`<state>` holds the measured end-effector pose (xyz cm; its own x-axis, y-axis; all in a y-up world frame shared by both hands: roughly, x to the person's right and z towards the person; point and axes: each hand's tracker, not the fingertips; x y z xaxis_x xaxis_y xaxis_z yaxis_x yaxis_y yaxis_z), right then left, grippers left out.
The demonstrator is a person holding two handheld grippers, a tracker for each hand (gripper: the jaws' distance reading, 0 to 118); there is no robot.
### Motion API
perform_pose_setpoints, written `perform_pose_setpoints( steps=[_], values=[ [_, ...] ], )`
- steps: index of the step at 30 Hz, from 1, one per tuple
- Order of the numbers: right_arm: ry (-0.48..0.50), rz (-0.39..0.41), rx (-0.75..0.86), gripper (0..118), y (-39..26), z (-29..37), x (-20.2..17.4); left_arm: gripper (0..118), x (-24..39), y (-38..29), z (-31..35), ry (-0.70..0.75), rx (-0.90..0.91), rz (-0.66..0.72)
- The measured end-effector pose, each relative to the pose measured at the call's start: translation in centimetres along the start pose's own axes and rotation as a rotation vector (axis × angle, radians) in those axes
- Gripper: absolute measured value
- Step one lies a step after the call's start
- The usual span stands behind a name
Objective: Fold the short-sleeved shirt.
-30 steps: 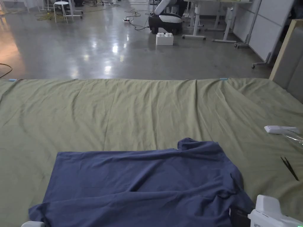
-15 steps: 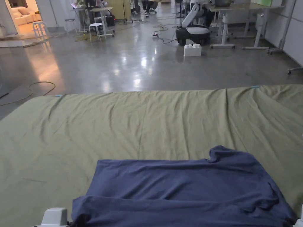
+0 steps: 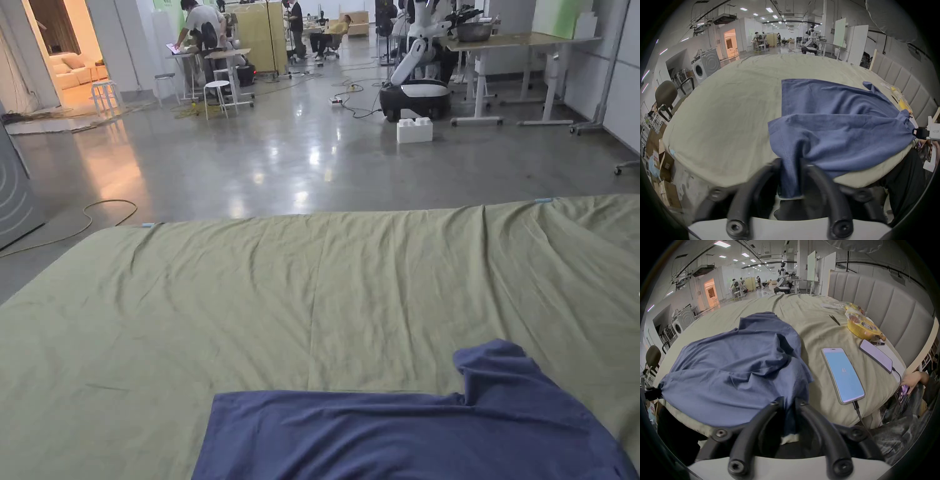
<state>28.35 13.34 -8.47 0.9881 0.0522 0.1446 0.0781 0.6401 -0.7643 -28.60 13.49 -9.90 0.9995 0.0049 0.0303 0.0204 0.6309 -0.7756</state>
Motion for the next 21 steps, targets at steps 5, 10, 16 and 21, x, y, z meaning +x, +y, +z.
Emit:
perform_pose_setpoints(
  steps=[5,10,16,21],
  values=[
    [0.037,-0.055,0.090,72,0.9,3.2,1.5,81,-0.2,1.1,5.1,-0.102,0.175,0.033],
    [0.318,-0.255,0.410,74,3.6,11.1,2.7,82,3.1,4.3,15.5,-0.105,0.562,0.032],
    [0.294,-0.143,0.704,77,5.1,18.8,0.3,83,4.6,5.2,19.1,-0.027,0.857,-0.061],
    [0.279,0.003,0.778,73,4.9,21.3,-1.8,82,10.4,4.5,25.9,0.028,0.893,-0.114]
  ],
)
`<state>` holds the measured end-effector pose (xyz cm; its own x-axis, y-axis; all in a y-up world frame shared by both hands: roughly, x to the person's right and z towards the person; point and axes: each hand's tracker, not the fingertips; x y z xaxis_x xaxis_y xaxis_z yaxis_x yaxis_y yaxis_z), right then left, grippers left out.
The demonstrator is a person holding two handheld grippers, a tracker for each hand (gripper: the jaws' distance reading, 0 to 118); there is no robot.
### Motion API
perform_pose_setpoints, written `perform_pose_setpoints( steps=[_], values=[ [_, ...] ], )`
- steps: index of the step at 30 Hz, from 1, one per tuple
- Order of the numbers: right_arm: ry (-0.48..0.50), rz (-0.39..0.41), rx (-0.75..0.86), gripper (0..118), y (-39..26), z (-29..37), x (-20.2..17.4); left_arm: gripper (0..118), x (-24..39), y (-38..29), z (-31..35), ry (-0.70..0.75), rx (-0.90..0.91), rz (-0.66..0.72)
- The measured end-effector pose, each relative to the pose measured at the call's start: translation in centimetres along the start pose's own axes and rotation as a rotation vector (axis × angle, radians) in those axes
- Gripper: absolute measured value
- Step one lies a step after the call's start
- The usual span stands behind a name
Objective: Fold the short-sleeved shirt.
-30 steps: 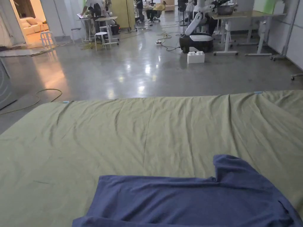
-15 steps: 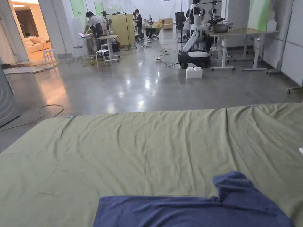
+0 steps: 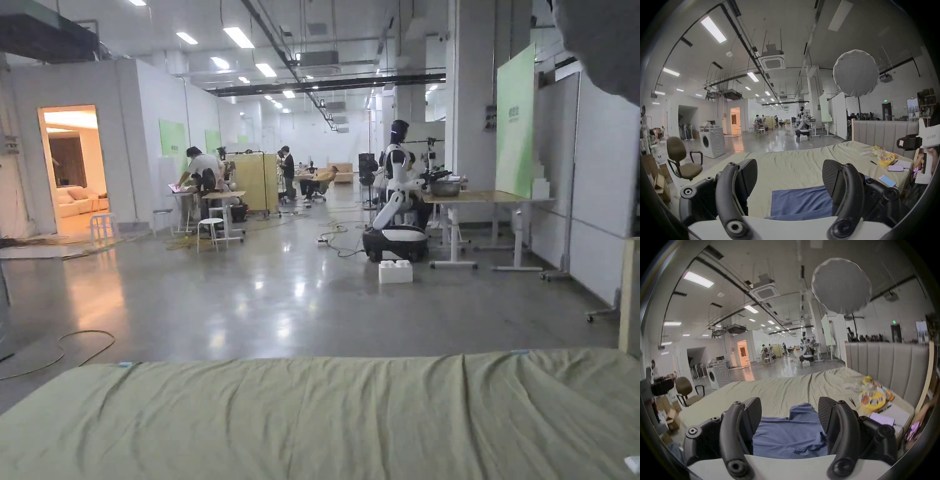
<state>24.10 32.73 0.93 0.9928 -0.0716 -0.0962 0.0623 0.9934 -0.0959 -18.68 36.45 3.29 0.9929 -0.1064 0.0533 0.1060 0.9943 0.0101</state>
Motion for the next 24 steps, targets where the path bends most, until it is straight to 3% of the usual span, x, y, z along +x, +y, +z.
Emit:
perform_pose_setpoints(
  steps=[1,3,4,5,6,7,8,10,13,17,21,24],
  values=[
    [0.014,0.020,0.008,64,0.1,0.3,-0.6,80,0.1,0.2,0.3,-0.003,-0.004,-0.007],
    [0.031,0.068,0.072,32,0.6,0.7,-1.9,65,-0.1,0.4,0.9,-0.023,-0.011,0.004],
    [0.034,0.094,0.078,13,0.7,0.7,-2.5,42,-0.7,0.2,0.6,-0.045,-0.019,0.026],
    [0.021,0.084,0.062,10,0.6,0.7,-3.0,16,-0.9,0.1,0.6,-0.057,-0.025,0.052],
    [0.031,0.108,0.071,8,0.8,0.8,-3.2,2,-1.0,-0.1,0.7,-0.034,-0.023,0.074],
    [0.045,0.103,0.055,0,0.6,0.7,-3.4,2,-1.4,-0.3,0.7,-0.020,-0.024,0.095],
    [0.055,0.058,0.010,0,0.1,0.7,-3.6,0,-0.8,0.1,0.8,-0.050,-0.038,0.108],
    [0.058,0.103,0.061,0,0.2,0.9,-4.2,0,-0.9,-0.2,0.9,-0.055,-0.037,0.095],
    [0.052,0.088,0.028,0,-0.3,0.4,-4.2,0,-0.7,0.0,0.6,-0.059,-0.052,0.071],
    [0.044,0.050,-0.008,0,-0.6,-0.4,-3.6,0,-1.8,-0.3,-0.9,-0.081,-0.070,0.162],
    [0.022,0.084,-0.080,0,-1.9,-1.7,-3.0,0,-3.6,-3.4,-6.6,-0.131,-0.261,0.196],
    [0.011,0.054,-0.153,0,-3.7,-2.6,-2.5,0,-5.6,-7.8,-12.9,-0.158,-0.395,0.300]
  ],
)
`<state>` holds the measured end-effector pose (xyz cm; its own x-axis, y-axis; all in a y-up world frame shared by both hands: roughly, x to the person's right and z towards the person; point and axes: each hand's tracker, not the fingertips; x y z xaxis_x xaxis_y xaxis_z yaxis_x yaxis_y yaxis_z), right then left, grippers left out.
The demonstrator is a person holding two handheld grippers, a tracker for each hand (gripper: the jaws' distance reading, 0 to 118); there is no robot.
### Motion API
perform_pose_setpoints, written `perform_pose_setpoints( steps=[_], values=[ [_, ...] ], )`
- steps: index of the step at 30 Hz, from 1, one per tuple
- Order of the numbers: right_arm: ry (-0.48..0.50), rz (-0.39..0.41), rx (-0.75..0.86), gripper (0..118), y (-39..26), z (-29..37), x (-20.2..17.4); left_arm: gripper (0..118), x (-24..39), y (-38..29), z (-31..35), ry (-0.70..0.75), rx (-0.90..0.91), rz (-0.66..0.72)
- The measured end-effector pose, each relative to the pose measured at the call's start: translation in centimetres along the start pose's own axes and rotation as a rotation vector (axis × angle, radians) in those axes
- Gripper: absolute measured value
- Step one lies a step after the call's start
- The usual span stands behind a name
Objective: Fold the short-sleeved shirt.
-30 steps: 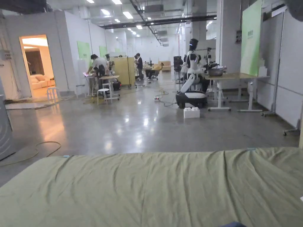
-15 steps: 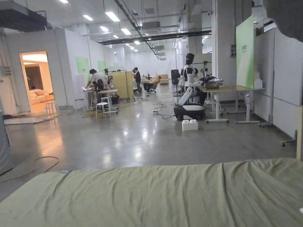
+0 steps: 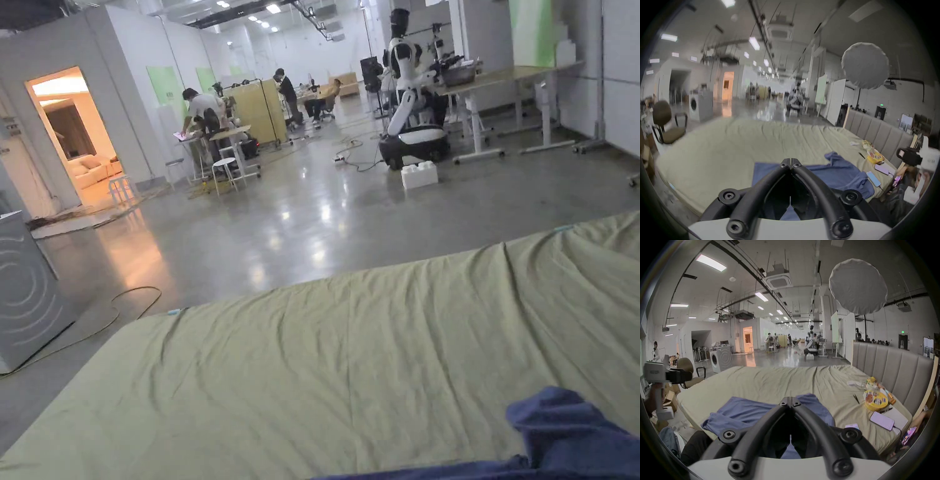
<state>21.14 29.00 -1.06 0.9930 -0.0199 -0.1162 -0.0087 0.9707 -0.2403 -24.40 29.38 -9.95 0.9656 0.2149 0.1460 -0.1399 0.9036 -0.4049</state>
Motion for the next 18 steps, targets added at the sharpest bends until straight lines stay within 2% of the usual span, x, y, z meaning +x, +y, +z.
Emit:
perform_pose_setpoints(
  steps=[4,6,8,9,10,11,13,15,16,18],
  values=[
    [-0.026,-0.039,-0.123,0,-2.3,-1.8,1.1,0,-3.6,0.7,-10.3,0.012,-0.127,0.025],
    [-0.037,-0.055,-0.173,0,-3.2,-2.8,1.7,8,-5.8,0.7,-16.6,0.040,-0.269,0.040],
    [-0.046,-0.070,-0.203,0,-3.7,-3.6,2.2,29,-8.0,-0.2,-22.6,0.076,-0.346,0.077],
    [-0.044,-0.075,-0.216,0,-3.9,-3.9,2.5,48,-8.8,-0.5,-24.6,0.103,-0.377,0.084],
    [-0.051,-0.081,-0.231,0,-4.1,-4.2,2.8,73,-9.6,-0.9,-26.9,0.142,-0.411,0.107],
    [-0.058,-0.087,-0.249,0,-4.3,-4.5,3.1,79,-10.1,-1.3,-28.6,0.188,-0.423,0.079],
    [-0.071,-0.091,-0.287,0,-4.8,-5.2,3.8,79,-11.0,-1.8,-31.2,0.188,-0.431,0.057],
    [-0.086,-0.098,-0.308,0,-5.2,-5.8,4.3,79,-12.0,-2.5,-33.2,0.191,-0.479,0.097],
    [-0.087,-0.109,-0.322,0,-5.4,-6.2,4.6,74,-12.2,-3.1,-34.1,0.193,-0.524,0.124],
    [-0.089,-0.124,-0.334,0,-5.8,-6.8,4.9,50,-12.3,-4.1,-34.9,0.254,-0.552,0.095]
  ],
)
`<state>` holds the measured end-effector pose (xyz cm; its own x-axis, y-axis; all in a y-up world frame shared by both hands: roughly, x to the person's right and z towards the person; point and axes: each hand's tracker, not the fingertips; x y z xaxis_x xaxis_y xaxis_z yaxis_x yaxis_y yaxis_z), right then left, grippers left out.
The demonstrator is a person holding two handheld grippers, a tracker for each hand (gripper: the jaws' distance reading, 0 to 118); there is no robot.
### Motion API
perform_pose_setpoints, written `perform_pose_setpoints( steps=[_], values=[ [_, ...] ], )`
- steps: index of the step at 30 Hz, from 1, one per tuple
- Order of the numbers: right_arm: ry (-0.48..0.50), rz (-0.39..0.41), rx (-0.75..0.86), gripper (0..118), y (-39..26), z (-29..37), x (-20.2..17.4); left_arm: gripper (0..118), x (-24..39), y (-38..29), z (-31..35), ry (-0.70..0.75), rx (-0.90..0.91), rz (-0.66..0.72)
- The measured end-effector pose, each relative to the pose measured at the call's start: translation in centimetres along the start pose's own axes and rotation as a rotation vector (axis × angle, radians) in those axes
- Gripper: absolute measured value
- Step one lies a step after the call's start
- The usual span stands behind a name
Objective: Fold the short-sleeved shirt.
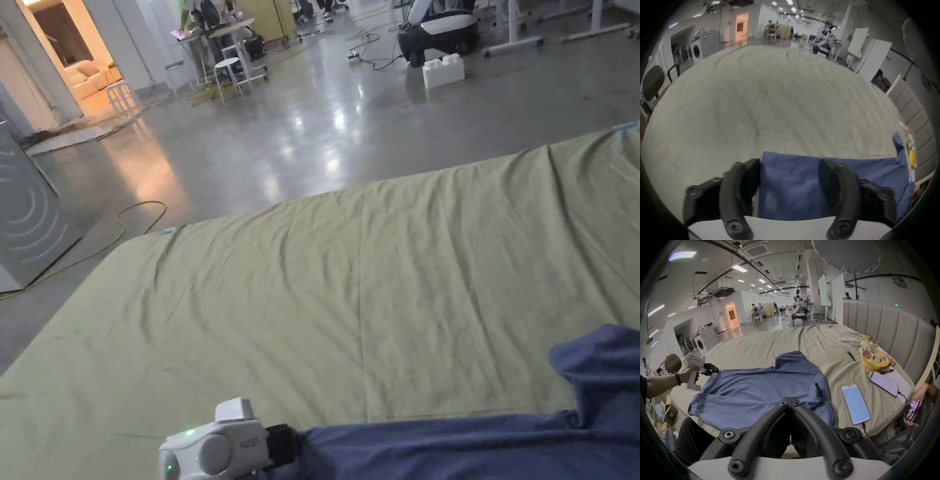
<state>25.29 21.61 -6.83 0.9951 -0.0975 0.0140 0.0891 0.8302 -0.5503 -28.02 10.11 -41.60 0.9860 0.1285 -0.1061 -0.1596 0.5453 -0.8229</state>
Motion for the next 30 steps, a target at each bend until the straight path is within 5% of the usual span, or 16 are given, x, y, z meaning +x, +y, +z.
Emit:
perform_pose_setpoints(
  steps=[4,9,13,15,16,21,22,24,27,30],
  values=[
    [0.017,-0.012,-0.015,0,0.3,-1.3,0.5,20,2.4,-0.9,0.5,0.048,0.054,-0.163],
    [0.043,-0.011,-0.031,1,4.5,-6.0,3.1,11,4.0,-0.5,-0.5,0.066,-0.014,-0.198],
    [0.061,-0.079,-0.133,28,10.3,-14.9,6.9,10,4.1,0.3,-1.1,0.071,-0.053,-0.232],
    [0.059,-0.099,-0.299,73,11.8,-21.5,8.6,10,4.4,0.2,-1.3,0.080,-0.057,-0.259],
    [0.025,-0.122,-0.325,77,11.9,-24.5,9.4,10,4.7,0.1,-1.3,0.089,-0.055,-0.282],
    [-0.146,-0.006,-0.530,68,10.9,-34.0,10.7,10,5.2,-0.4,-1.4,0.109,-0.033,-0.358],
    [-0.132,0.027,-0.555,58,10.3,-34.4,10.4,10,5.0,-0.7,-1.5,0.106,-0.023,-0.366],
    [-0.131,0.130,-0.487,56,10.3,-33.6,9.7,10,4.8,-0.9,-1.4,0.095,-0.009,-0.359],
    [-0.100,0.096,-0.484,2,10.1,-32.4,8.8,9,4.1,-1.1,-1.1,0.073,0.013,-0.335],
    [-0.107,0.130,-0.477,2,10.0,-31.9,7.9,8,3.4,-0.1,-0.2,0.042,0.000,-0.274]
  ],
)
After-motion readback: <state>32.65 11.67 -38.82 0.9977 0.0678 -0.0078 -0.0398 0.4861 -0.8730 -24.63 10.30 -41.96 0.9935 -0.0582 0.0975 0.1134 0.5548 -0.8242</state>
